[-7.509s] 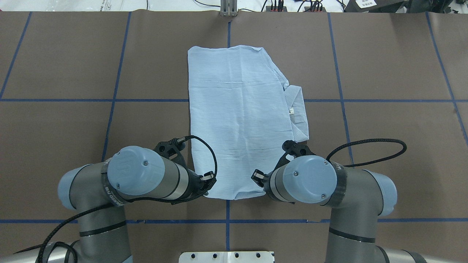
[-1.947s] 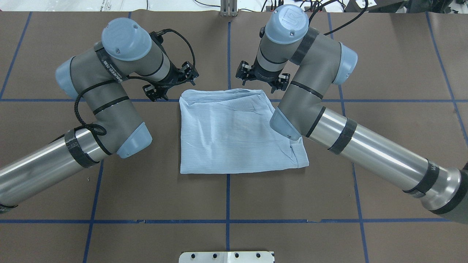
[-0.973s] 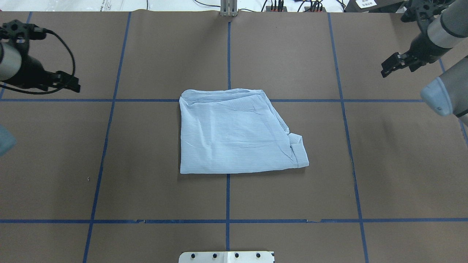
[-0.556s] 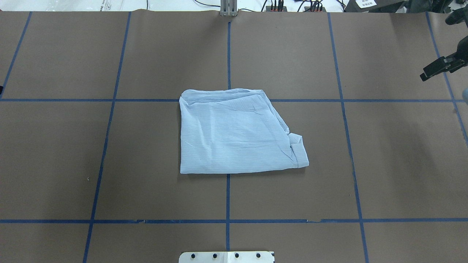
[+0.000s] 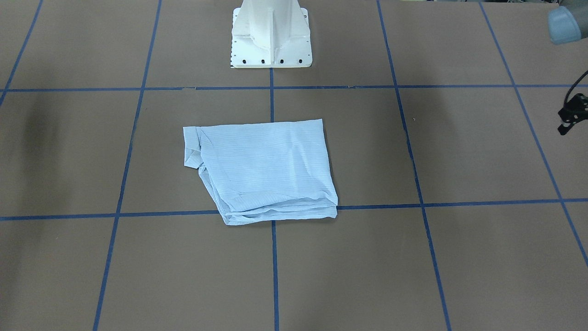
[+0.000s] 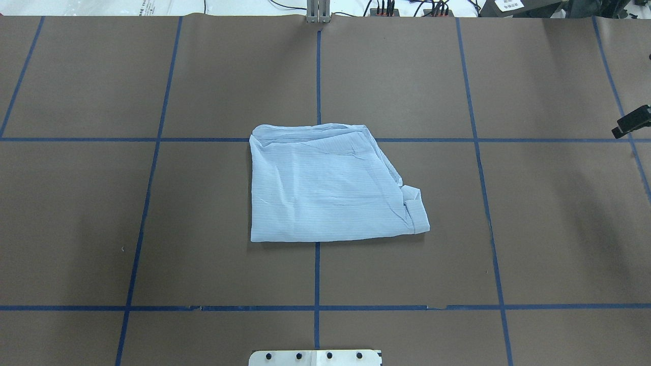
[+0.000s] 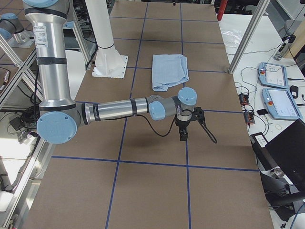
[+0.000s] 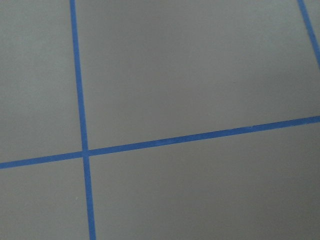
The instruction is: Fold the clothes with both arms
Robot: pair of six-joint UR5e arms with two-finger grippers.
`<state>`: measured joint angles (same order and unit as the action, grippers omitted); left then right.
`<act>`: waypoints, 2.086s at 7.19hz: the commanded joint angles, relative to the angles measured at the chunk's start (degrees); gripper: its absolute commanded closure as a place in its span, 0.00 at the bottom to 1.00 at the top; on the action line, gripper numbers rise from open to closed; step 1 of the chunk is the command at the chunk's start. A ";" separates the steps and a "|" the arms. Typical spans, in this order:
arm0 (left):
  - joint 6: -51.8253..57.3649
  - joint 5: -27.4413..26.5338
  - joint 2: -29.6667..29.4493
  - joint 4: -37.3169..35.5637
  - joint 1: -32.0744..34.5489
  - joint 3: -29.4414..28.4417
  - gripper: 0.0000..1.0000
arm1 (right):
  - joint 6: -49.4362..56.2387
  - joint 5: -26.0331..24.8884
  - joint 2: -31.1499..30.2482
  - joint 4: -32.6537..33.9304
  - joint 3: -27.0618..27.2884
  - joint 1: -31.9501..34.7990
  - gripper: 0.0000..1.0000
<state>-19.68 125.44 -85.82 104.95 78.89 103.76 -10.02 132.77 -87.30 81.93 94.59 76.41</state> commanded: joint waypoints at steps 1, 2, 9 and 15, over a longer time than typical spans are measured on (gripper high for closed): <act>11.55 0.59 -0.31 -5.33 5.20 -2.86 0.00 | 0.26 1.27 -3.04 0.16 -1.07 5.91 0.00; 16.90 0.60 -0.05 -7.98 5.83 -3.04 0.00 | 0.35 1.53 -4.27 0.16 -1.77 8.64 0.00; 26.10 0.60 0.39 -12.49 8.12 -4.36 0.00 | 11.95 1.88 -8.15 21.19 11.00 15.61 0.00; 26.10 1.47 1.53 -12.14 8.21 -4.53 0.00 | 10.90 1.97 -8.41 21.34 10.88 15.26 0.00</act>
<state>6.42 126.84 -84.34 92.80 87.07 99.30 0.89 134.62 -95.79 103.29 105.63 91.77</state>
